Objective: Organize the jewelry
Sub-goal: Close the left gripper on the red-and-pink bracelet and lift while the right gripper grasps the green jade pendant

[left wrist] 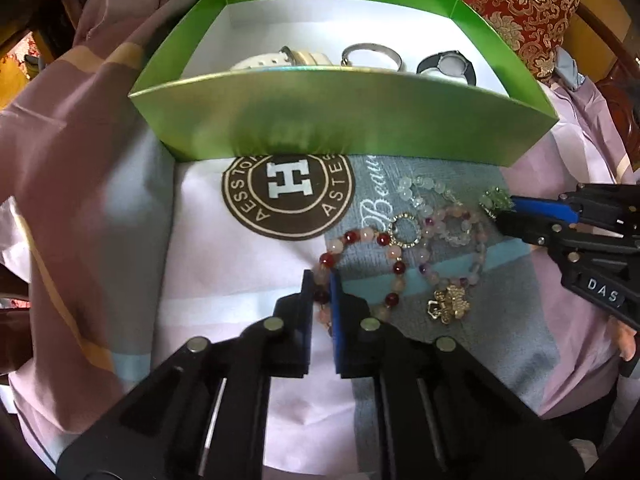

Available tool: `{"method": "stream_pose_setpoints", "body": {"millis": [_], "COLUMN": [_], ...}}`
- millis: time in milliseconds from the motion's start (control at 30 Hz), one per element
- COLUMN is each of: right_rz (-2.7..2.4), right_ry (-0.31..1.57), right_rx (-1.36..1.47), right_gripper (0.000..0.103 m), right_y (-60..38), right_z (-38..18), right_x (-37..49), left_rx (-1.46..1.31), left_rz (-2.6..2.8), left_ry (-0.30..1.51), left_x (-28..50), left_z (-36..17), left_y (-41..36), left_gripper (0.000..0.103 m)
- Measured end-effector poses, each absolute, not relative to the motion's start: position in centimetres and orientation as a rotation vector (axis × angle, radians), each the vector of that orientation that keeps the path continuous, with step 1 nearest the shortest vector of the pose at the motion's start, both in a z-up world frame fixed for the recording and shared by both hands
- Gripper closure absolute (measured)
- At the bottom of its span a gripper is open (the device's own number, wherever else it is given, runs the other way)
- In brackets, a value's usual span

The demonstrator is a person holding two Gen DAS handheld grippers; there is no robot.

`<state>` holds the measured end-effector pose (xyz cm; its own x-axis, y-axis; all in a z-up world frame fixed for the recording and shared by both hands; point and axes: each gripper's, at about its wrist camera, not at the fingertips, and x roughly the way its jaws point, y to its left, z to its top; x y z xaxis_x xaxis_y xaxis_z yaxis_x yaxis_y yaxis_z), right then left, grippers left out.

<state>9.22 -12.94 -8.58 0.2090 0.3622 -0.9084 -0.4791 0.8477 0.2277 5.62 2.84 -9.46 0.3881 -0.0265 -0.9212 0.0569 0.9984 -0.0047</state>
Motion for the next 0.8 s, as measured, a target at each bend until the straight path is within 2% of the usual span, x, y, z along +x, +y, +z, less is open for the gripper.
{"method": "stream_pose_setpoints", "body": {"millis": [367,800], "right_rz": [0.588,0.581], "right_ry": [1.166,1.150], "right_rx": [-0.035,-0.025], "right_gripper": [0.087,0.087], "right_y": [-14.7,-15.8], "right_z": [-6.1,-5.2], "right_x": [9.5,9.5], "left_rx": [0.076,0.081], "left_rz": [-0.071,-0.100], "left_ry": [1.037,0.991], "left_x": [4.4,3.2], "left_z": [-4.1,-2.2], "left_y": [0.5,-0.2], "left_gripper": [0.096,0.096]}}
